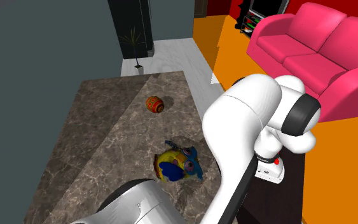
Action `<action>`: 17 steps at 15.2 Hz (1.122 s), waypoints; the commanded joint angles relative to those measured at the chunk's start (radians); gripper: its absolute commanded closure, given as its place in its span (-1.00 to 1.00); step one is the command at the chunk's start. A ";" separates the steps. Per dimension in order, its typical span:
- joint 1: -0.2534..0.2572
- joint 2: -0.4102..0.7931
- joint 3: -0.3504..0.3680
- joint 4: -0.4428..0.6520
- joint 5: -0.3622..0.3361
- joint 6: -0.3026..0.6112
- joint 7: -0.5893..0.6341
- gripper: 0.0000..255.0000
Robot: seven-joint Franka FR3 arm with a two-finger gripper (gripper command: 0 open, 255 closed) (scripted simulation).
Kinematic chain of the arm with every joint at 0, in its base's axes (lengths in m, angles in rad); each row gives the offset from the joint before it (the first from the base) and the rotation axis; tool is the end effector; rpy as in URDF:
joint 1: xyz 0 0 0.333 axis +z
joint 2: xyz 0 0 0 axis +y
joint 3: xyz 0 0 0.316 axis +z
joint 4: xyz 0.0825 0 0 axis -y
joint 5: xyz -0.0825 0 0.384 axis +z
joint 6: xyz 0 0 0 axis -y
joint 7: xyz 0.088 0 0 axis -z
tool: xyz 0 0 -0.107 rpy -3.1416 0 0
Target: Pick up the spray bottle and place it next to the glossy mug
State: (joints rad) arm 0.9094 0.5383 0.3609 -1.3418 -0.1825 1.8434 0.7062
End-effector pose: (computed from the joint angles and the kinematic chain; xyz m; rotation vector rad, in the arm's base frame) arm 0.2713 0.6521 0.4309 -3.0153 -0.8783 0.0112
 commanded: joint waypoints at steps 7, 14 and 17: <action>0.005 -0.005 0.002 0.061 0.003 -0.064 -0.004 -1.00; 0.012 -0.003 0.003 0.125 0.004 -0.126 -0.007 -1.00; 0.012 -0.003 0.003 0.124 0.004 -0.125 -0.007 -1.00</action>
